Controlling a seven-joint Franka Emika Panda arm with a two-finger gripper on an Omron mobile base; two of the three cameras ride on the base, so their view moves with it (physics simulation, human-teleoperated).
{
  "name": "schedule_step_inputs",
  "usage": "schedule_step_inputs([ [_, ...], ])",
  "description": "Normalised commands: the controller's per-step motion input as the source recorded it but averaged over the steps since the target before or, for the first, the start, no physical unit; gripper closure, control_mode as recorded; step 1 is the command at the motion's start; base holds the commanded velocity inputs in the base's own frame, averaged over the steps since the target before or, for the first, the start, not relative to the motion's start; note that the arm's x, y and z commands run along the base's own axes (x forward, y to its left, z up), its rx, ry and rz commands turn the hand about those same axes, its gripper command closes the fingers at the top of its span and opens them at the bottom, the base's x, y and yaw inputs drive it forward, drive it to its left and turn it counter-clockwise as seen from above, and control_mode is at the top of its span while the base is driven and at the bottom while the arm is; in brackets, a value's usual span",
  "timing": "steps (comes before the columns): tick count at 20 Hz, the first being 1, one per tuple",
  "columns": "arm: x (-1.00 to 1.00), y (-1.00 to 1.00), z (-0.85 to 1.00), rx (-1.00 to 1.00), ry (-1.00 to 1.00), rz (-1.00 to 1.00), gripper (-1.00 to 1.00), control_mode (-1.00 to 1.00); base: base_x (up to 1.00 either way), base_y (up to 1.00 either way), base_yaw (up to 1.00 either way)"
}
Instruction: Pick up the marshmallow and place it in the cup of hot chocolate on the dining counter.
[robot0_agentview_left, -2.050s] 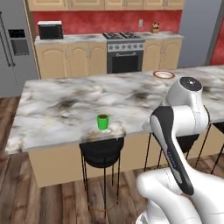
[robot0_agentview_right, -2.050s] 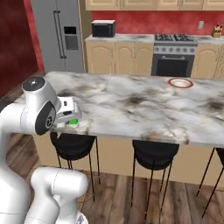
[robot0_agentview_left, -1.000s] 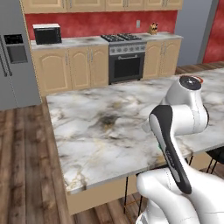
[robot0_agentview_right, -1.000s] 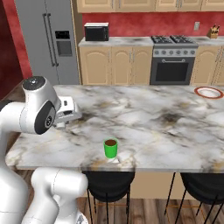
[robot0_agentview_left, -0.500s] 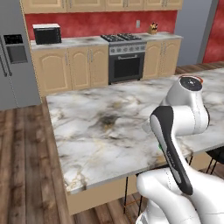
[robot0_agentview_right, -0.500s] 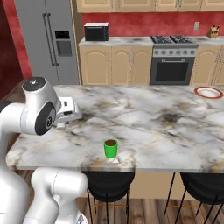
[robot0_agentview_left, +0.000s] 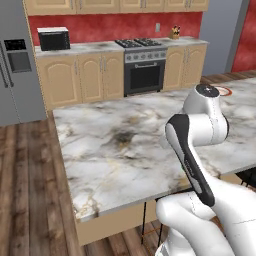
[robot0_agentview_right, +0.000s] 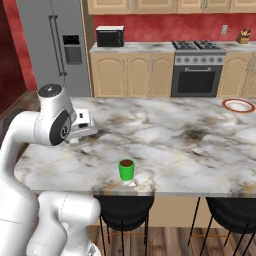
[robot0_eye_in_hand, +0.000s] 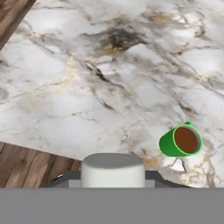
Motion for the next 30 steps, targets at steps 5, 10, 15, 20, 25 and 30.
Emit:
schedule_step_inputs([
  [5,0.22,-0.01,-0.11,0.00,0.14,-0.01,1.00,-1.00,0.00,0.00,0.00],
  [10,0.03,-0.13,-0.15,0.00,0.07,-0.07,1.00,-1.00,0.00,0.00,0.00],
  [15,0.01,-0.65,-0.21,-0.12,0.00,-0.03,1.00,-1.00,0.00,0.00,0.00],
  [20,0.14,-0.71,-0.26,-0.16,0.00,-0.03,1.00,-1.00,0.00,0.00,0.00],
  [25,0.05,-0.34,-0.07,-0.07,0.07,-0.01,1.00,-1.00,0.00,0.00,0.00],
  [30,0.11,0.00,-0.05,0.04,0.01,0.00,1.00,-1.00,0.00,0.00,0.00],
])
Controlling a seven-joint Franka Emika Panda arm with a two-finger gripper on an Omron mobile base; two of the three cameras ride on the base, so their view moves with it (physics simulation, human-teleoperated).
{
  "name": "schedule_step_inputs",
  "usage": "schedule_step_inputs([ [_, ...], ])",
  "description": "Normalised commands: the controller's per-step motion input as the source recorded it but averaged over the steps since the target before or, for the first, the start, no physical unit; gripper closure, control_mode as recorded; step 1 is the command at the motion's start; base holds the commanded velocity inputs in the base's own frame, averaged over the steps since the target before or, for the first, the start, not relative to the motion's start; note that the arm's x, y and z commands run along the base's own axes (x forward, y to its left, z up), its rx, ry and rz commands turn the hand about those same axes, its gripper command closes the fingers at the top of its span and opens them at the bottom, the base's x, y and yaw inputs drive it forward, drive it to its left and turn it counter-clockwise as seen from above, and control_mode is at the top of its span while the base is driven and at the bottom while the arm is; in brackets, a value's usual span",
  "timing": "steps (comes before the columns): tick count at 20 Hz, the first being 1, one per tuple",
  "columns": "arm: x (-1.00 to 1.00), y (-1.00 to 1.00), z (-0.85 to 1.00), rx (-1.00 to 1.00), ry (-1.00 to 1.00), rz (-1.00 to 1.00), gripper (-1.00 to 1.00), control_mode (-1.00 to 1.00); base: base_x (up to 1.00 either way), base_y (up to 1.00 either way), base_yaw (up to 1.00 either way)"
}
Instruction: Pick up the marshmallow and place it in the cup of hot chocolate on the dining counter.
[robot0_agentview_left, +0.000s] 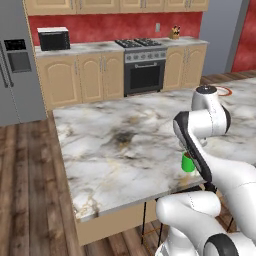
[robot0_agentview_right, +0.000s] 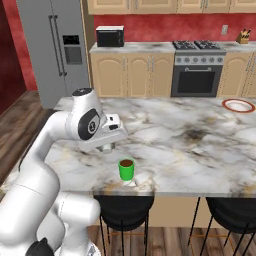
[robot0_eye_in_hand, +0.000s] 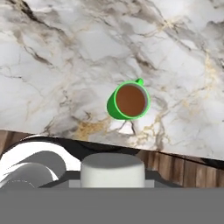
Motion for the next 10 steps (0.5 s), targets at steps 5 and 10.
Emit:
schedule_step_inputs([
  [5,0.28,-0.06,-0.11,0.15,0.01,0.00,1.00,-1.00,0.00,0.00,0.00],
  [10,0.35,-0.18,-0.16,0.14,0.07,0.00,1.00,-1.00,0.00,0.00,0.00],
])
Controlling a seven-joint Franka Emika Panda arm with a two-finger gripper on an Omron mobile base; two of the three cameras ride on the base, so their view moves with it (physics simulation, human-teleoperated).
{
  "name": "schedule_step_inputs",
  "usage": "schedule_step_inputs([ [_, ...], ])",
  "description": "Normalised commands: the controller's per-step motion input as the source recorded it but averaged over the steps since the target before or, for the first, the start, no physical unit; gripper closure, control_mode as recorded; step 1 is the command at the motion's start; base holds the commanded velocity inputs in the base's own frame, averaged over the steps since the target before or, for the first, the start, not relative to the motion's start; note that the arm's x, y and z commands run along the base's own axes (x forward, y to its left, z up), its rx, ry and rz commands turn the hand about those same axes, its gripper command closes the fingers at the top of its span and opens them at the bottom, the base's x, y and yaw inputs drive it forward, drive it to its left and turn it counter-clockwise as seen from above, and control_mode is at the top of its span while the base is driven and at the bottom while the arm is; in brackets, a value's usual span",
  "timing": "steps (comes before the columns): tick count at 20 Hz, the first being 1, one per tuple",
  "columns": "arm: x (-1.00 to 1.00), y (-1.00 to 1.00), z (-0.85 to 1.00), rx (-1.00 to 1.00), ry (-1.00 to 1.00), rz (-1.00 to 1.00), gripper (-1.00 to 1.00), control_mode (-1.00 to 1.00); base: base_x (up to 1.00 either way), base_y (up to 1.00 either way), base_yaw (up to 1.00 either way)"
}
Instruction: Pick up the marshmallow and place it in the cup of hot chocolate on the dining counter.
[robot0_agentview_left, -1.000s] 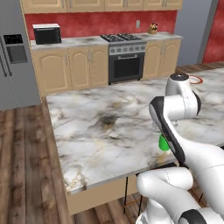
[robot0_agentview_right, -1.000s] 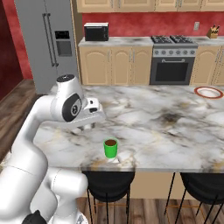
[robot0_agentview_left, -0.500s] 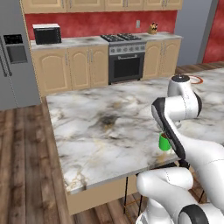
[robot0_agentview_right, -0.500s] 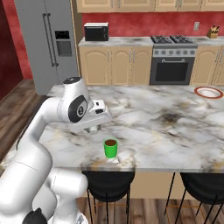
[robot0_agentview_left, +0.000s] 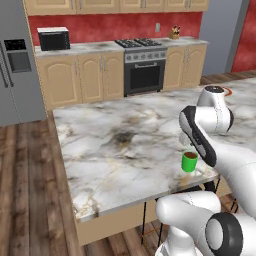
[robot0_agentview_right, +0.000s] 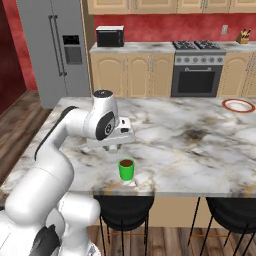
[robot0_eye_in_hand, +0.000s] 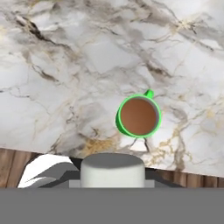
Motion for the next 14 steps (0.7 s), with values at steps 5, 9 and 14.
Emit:
schedule_step_inputs([
  [5,0.19,-0.03,-0.20,0.01,0.10,-0.03,1.00,-1.00,0.00,0.00,0.00],
  [9,0.12,0.00,-0.28,0.00,0.07,-0.05,1.00,-1.00,0.00,0.00,0.00],
  [14,0.25,0.00,-0.25,0.00,0.06,-0.04,1.00,-1.00,0.00,0.00,0.00],
])
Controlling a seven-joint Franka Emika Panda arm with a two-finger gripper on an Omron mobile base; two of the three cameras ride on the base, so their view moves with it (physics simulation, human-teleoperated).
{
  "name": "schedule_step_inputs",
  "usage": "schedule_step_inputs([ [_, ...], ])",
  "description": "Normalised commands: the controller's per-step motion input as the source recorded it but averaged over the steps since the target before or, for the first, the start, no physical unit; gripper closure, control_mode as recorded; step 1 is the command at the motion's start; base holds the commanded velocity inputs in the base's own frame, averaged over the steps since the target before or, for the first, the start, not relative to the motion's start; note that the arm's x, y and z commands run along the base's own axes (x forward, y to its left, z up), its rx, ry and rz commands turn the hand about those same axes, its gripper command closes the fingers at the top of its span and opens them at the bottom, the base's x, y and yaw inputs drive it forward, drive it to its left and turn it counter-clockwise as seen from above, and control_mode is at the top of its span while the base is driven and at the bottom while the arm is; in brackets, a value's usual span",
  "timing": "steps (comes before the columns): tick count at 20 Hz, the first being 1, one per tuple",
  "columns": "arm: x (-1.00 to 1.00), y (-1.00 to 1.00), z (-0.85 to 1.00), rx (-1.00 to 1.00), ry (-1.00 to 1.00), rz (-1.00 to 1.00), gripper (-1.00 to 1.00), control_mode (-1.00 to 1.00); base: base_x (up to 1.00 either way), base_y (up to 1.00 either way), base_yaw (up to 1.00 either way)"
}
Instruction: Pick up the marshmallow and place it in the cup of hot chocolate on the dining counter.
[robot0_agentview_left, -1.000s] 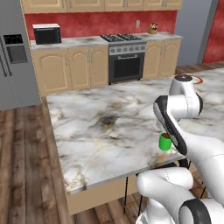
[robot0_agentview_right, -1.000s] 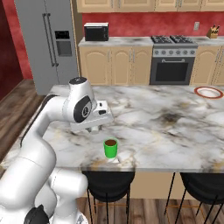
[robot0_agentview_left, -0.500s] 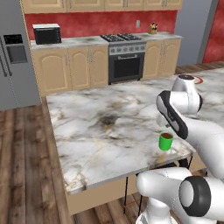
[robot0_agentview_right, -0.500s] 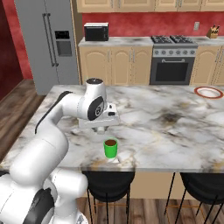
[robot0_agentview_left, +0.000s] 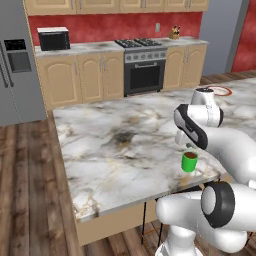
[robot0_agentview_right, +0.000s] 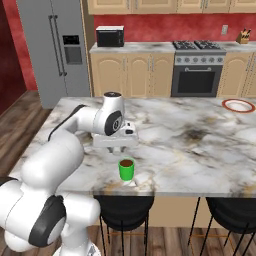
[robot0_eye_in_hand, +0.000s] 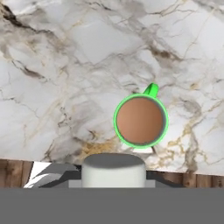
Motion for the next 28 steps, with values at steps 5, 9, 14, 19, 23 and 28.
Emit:
schedule_step_inputs([
  [5,0.23,-0.05,-0.21,0.00,0.03,-0.02,1.00,-1.00,0.00,0.00,0.00],
  [9,0.18,-0.14,-0.14,0.00,0.04,-0.03,1.00,-1.00,0.00,0.00,0.00],
  [14,0.19,-0.13,-0.15,0.00,0.02,-0.03,1.00,-1.00,0.00,0.00,0.00],
  [19,0.21,-0.02,-0.20,0.00,0.01,-0.03,1.00,-1.00,0.00,0.00,0.00],
  [23,0.00,0.00,-0.16,0.00,0.00,-0.02,1.00,-1.00,0.00,0.00,0.00],
  [28,0.00,0.00,-0.14,0.00,0.00,-0.01,1.00,-1.00,0.00,0.00,0.00],
])
